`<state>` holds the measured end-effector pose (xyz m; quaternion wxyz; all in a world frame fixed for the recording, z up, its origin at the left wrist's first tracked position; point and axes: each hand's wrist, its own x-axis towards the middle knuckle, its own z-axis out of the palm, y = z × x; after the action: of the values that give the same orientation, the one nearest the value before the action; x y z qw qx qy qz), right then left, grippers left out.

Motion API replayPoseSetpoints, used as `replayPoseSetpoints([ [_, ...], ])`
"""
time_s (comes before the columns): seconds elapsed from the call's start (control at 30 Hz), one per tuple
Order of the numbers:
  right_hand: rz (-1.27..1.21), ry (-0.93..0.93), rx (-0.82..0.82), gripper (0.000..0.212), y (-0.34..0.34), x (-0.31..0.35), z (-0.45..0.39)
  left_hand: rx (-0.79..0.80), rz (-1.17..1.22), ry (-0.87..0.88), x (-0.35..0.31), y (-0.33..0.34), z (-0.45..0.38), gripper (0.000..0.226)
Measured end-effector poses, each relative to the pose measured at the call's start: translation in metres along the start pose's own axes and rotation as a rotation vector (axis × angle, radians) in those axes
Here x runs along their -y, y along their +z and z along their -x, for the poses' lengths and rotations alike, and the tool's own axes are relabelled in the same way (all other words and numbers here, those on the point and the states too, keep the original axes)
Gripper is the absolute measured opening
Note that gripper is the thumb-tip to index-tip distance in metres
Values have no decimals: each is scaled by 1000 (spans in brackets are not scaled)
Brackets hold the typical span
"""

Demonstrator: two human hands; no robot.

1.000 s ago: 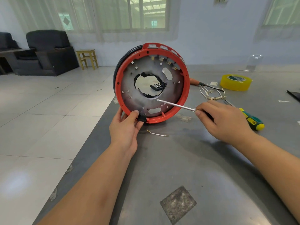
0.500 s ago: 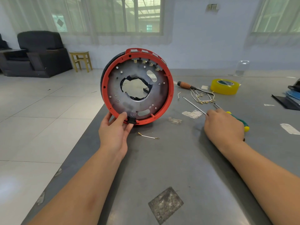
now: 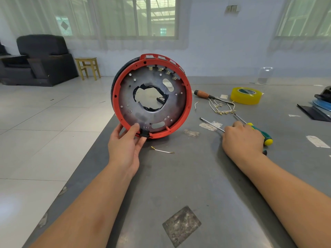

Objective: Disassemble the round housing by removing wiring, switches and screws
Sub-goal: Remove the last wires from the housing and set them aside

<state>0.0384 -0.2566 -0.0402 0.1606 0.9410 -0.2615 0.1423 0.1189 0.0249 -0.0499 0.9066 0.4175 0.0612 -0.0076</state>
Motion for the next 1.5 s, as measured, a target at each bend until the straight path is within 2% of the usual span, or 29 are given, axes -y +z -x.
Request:
replayPoseSetpoints([
  [0.07,0,-54,-97,27,-6,3,5,0,2,-1,0,0,0,48],
  [0.17,-205,-273,-172,30,-20,21,21,7,10,-3,0,0,0,48],
  [0.23,-440,-388,-104,28,-27,44,39,13,14,-3,0,0,0,47],
  [0.3,-718,-401,20,20,-32,68,55,14,12,-2,0,0,0,48],
  [0.37,-867,-391,90,17,-33,87,62,12,8,2,1,0,-1,49],
  [0.6,-807,-344,180,13,-31,104,56,13,-3,-3,2,0,-3,49],
  [0.8,-672,-504,154,20,-31,97,58,5,2,-1,2,1,-2,48],
  [0.9,-723,-634,169,13,-31,82,53,4,-16,-3,1,1,-2,48],
  [1.0,-790,-694,184,3,-29,64,47,6,-41,-8,0,2,-2,59],
  [1.2,-876,-731,210,35,-24,48,37,69,-158,5,-1,2,-1,55],
  [1.4,-984,-664,239,31,-23,43,29,96,-225,-6,-3,-1,-3,52],
  [1.5,-1066,-615,363,44,-25,38,27,67,-214,-11,-3,-1,-3,56],
])
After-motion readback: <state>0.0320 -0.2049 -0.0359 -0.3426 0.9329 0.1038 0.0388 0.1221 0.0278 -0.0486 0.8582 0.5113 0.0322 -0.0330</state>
